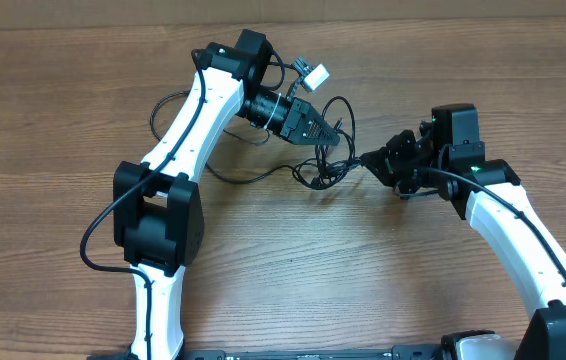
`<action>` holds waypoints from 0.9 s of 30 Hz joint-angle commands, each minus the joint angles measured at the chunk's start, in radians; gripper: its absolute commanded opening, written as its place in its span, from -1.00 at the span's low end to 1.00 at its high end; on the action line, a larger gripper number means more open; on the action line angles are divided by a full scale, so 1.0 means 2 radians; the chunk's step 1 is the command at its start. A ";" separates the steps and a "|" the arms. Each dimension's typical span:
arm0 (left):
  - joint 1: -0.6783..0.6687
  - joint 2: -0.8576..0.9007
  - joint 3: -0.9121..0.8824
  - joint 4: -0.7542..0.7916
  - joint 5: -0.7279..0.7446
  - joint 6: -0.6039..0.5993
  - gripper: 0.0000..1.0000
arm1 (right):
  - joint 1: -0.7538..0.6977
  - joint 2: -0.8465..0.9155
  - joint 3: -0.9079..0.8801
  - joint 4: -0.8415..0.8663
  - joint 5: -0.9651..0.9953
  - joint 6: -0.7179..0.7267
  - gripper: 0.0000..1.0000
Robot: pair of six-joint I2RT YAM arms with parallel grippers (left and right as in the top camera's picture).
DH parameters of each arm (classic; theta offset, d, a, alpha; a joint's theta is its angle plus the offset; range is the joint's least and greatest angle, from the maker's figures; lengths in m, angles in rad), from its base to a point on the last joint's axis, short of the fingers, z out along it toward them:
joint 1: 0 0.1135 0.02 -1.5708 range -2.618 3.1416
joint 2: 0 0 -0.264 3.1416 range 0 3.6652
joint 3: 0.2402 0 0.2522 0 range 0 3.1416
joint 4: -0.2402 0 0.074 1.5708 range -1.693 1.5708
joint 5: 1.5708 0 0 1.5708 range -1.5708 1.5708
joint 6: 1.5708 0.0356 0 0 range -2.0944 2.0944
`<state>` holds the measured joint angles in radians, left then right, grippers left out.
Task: Untangle cables
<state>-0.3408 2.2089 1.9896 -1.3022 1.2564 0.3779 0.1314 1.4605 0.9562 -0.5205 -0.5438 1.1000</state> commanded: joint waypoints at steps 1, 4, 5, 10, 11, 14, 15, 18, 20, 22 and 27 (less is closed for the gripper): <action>0.004 -0.003 0.012 -0.005 0.007 0.019 -0.92 | -0.001 -0.006 0.009 -0.026 0.063 -0.004 -0.92; 0.013 -0.003 0.012 -0.005 0.007 0.019 -0.92 | -0.002 -0.006 0.009 -0.067 0.144 -0.004 -0.92; 0.016 -0.003 0.012 -0.005 0.004 0.019 -0.92 | -0.002 -0.006 0.009 -0.077 0.170 -0.004 -0.92; 0.030 -0.003 0.012 -0.011 -0.029 0.017 -0.92 | -0.002 -0.006 0.008 -0.101 0.237 -0.004 -0.92; 0.031 -0.003 0.012 -0.014 -0.036 0.017 -0.92 | -0.002 -0.006 0.008 -0.100 0.242 -0.004 -0.92; 0.033 -0.003 0.012 -0.020 -0.041 0.017 -0.92 | -0.002 -0.006 0.008 -0.093 0.249 -0.002 -0.67; 0.033 -0.003 0.012 -0.020 -0.041 0.017 -0.92 | -0.002 -0.006 0.008 -0.088 0.249 -0.002 -0.35; 0.032 -0.003 0.012 -0.020 -0.041 0.017 -0.92 | -0.001 -0.006 0.008 -0.071 0.224 -0.036 -0.10; 0.032 -0.003 0.012 -0.020 -0.041 0.019 -0.91 | -0.001 -0.006 0.008 -0.054 0.185 -0.074 -0.06; 0.032 -0.003 0.012 -0.018 -0.040 0.019 -0.91 | -0.001 -0.006 0.008 -0.021 0.099 -0.145 0.09; 0.032 -0.003 0.012 -0.015 -0.006 0.024 -0.92 | -0.001 -0.006 0.008 -0.008 0.002 -0.168 0.14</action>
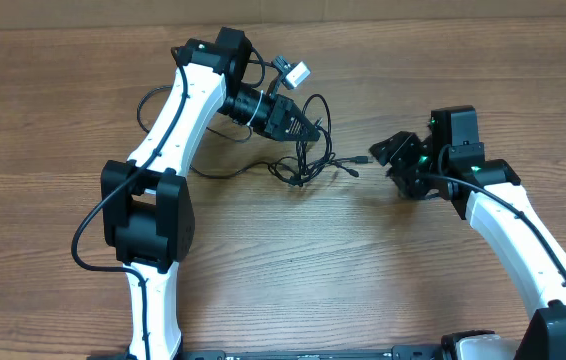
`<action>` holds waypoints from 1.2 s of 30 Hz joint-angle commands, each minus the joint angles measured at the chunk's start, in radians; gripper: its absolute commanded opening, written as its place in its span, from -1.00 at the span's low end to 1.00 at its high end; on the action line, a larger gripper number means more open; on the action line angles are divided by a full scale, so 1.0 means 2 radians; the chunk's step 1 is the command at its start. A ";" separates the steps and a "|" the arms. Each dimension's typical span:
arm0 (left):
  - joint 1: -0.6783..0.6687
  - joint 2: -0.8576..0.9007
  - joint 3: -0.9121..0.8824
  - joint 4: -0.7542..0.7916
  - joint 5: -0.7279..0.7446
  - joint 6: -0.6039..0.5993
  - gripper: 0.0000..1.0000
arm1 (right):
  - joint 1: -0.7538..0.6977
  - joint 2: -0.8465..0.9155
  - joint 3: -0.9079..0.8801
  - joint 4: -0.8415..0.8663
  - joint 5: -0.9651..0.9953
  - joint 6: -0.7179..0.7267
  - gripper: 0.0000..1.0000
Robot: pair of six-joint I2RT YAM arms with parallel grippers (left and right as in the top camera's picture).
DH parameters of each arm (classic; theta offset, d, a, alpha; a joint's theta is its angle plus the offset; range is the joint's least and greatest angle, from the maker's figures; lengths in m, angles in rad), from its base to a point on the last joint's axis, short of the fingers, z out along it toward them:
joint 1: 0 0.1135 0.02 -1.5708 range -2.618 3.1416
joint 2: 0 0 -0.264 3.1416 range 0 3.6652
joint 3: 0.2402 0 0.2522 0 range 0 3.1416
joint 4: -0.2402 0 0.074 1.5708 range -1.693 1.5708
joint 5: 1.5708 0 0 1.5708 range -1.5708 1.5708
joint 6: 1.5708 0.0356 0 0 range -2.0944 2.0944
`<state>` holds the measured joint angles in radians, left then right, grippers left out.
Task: Untangle cables
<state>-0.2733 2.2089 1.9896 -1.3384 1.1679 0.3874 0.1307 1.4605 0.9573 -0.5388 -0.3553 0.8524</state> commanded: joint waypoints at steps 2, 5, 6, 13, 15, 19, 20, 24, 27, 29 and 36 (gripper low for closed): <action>-0.002 -0.003 0.012 0.005 0.063 0.026 -0.92 | -0.001 -0.006 0.008 0.000 -0.104 -0.025 0.13; -0.005 -0.003 0.012 0.009 0.092 0.028 -0.92 | -0.001 -0.006 0.008 0.004 -0.126 0.008 0.03; -0.006 -0.003 0.012 0.009 0.092 0.028 -0.91 | -0.001 -0.006 0.008 0.006 -0.131 0.011 0.00; -0.029 -0.003 0.012 0.016 0.083 0.031 -0.91 | 0.000 -0.006 0.008 0.032 -0.188 0.030 -0.04; -0.036 -0.003 0.012 0.019 0.080 0.031 -0.91 | 0.000 -0.006 0.008 0.032 -0.190 0.034 -0.08; -0.046 -0.003 0.012 0.022 0.080 0.031 -0.91 | 0.000 -0.006 0.008 0.032 -0.192 0.061 -0.18; -0.047 -0.003 0.012 0.023 0.081 0.031 -0.91 | 0.000 -0.006 0.008 0.032 -0.192 0.061 -0.21; -0.052 -0.003 0.012 0.029 0.084 0.031 -0.91 | 0.000 -0.006 0.008 0.032 -0.196 0.065 -0.23; -0.054 -0.003 0.012 0.031 0.088 0.031 -0.91 | 0.000 -0.006 0.008 0.032 -0.201 0.072 -0.24; -0.055 -0.003 0.012 0.032 0.101 0.031 -0.92 | 0.000 -0.006 0.008 0.032 -0.201 0.072 -0.25; -0.056 -0.003 0.012 0.044 0.137 0.031 -0.91 | 0.000 -0.006 0.008 0.032 -0.199 0.075 -0.32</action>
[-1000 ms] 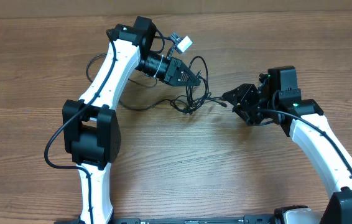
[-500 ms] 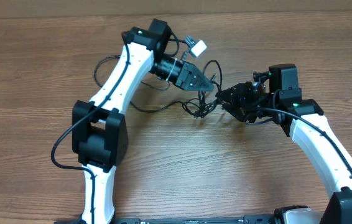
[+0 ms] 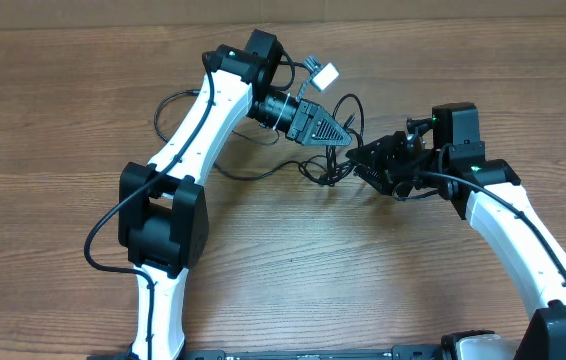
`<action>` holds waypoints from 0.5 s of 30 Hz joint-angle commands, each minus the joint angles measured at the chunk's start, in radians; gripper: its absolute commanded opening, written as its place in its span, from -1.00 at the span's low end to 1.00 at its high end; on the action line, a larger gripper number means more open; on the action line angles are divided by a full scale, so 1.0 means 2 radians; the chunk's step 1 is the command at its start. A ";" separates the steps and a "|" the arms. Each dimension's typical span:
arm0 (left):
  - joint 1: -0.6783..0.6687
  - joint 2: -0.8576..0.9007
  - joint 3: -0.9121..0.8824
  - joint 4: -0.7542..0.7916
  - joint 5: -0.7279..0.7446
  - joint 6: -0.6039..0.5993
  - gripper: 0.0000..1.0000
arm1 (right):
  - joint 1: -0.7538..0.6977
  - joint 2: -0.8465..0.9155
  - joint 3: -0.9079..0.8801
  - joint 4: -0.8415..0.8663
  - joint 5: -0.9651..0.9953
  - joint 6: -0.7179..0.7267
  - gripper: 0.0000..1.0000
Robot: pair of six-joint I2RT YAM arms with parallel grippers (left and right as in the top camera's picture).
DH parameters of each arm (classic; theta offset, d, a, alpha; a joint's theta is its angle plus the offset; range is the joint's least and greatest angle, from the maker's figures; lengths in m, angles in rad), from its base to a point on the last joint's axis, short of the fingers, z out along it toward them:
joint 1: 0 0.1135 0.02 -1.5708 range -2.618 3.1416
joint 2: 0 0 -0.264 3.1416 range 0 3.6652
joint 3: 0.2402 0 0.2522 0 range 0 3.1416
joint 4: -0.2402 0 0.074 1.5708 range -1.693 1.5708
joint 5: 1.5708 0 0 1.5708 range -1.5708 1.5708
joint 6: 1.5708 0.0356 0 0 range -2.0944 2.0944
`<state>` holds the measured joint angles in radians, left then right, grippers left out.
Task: Untangle cables
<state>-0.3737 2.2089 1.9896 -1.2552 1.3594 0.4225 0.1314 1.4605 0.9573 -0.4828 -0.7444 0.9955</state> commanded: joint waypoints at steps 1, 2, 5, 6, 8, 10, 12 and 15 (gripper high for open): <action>-0.007 -0.003 0.012 0.002 0.040 0.013 -0.92 | -0.001 -0.006 0.008 0.004 -0.010 0.004 -0.32; -0.008 -0.003 0.012 0.002 0.040 0.013 -0.91 | -0.001 -0.006 0.008 0.004 -0.012 0.004 -0.32; -0.012 -0.003 0.012 0.005 0.040 0.013 -0.91 | 0.005 -0.006 0.008 0.004 -0.015 0.004 -0.32; -0.014 -0.003 0.012 0.006 0.040 0.013 -0.92 | 0.007 -0.006 0.008 0.006 -0.015 0.004 -0.32; -0.016 -0.003 0.012 0.006 0.040 0.013 -0.91 | 0.011 -0.006 0.008 0.006 -0.003 0.004 -0.32; -0.017 -0.003 0.012 0.006 0.040 0.013 -0.92 | 0.015 -0.006 0.008 0.006 0.013 0.004 -0.33; -0.017 -0.003 0.012 0.005 0.041 0.013 -0.92 | 0.017 -0.006 0.008 0.005 0.034 0.004 -0.34; -0.017 -0.003 0.012 0.005 0.041 0.013 -0.91 | 0.020 -0.006 0.008 0.001 0.085 0.004 -0.36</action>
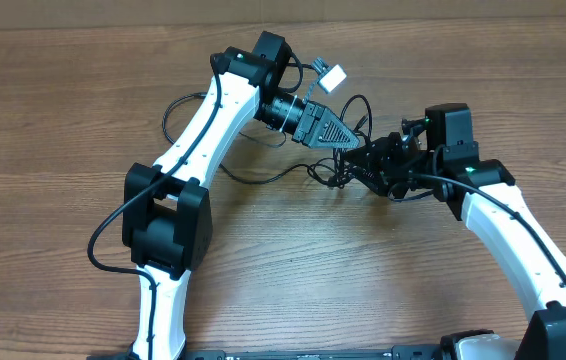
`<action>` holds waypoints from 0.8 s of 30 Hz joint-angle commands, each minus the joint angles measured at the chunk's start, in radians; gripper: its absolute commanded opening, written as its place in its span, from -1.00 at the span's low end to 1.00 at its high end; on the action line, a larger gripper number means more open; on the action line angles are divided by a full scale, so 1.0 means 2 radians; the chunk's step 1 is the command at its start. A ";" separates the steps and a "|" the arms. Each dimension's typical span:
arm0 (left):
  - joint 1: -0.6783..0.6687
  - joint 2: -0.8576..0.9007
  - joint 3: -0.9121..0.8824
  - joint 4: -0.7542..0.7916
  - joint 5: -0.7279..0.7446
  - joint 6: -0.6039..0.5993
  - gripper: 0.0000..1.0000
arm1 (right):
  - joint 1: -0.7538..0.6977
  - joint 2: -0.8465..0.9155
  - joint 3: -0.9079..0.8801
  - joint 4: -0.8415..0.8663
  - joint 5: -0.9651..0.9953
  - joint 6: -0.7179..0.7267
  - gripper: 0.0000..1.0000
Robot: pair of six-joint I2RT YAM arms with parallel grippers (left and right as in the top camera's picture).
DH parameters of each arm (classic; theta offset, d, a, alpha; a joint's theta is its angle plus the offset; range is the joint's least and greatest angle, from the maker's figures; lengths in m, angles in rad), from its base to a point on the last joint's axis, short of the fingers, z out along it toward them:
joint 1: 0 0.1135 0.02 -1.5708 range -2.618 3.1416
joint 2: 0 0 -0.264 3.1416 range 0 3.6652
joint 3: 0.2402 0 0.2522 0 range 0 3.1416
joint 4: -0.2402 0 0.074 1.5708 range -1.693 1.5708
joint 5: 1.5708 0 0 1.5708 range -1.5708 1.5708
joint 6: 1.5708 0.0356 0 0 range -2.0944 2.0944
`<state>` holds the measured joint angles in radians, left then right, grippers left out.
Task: Untangle cables
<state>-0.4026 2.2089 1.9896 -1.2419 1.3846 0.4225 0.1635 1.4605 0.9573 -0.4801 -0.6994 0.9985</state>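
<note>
A tangle of thin black cables lies mid-table, in the overhead view only. One strand rises to a white plug hanging above the left arm's wrist. My left gripper points right, shut on the cable just above the knot. My right gripper reaches in from the right. Its dark fingers are spread at the knot's right side and touch the strands. The black fingers hide exactly where they meet the wires.
A cable loop trails behind the left arm's white link. Another strand runs along the wooden table towards the knot. The two arms' bases stand at the near edge.
Both grippers and the tangle have shifted slightly. The left gripper and white plug are a little further right, and the right gripper is a little deeper into the knot.
First the left gripper held the cable while the right gripper's tip met the cable end. Then the left had carried the tangle to the left, and the right gripper stood apart and open. Later both were back together, and now they are closer still.
</note>
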 commanded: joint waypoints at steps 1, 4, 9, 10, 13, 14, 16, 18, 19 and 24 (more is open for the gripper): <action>-0.003 -0.003 0.012 -0.002 0.028 0.013 -0.92 | 0.006 -0.006 0.008 -0.002 0.084 0.002 -0.38; -0.003 -0.003 0.012 -0.002 0.028 0.013 -0.92 | 0.013 -0.005 0.008 -0.014 0.141 0.002 -0.45; -0.003 -0.003 0.012 -0.003 0.024 0.013 -0.91 | 0.026 0.011 0.008 -0.020 0.164 0.017 -0.73; -0.003 -0.003 0.012 -0.003 0.022 0.013 -0.92 | 0.028 0.013 0.008 -0.021 0.164 0.023 -0.85; -0.003 -0.003 0.012 -0.005 0.009 0.013 -0.92 | 0.037 0.021 0.008 -0.021 0.163 0.035 -0.92; -0.003 -0.003 0.012 -0.006 -0.001 0.013 -0.91 | 0.039 0.021 0.008 -0.021 0.162 0.037 -0.92; -0.003 -0.003 0.012 -0.009 -0.033 0.012 -0.92 | 0.039 0.021 0.008 -0.021 0.162 0.037 -0.92; -0.002 -0.003 0.012 -0.011 -0.081 0.001 -0.92 | 0.039 0.021 0.008 -0.025 0.162 0.037 -0.92; -0.001 -0.003 0.012 -0.011 -0.114 -0.009 -0.92 | 0.039 0.021 0.008 -0.026 0.163 0.037 -0.92; 0.002 -0.003 0.012 -0.013 -0.327 -0.087 -0.91 | 0.021 0.021 0.008 -0.036 0.172 0.036 -0.92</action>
<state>-0.4046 2.2089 1.9896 -1.2613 1.0622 0.3683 0.2367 1.4990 0.9573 -0.5442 -0.3923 1.0657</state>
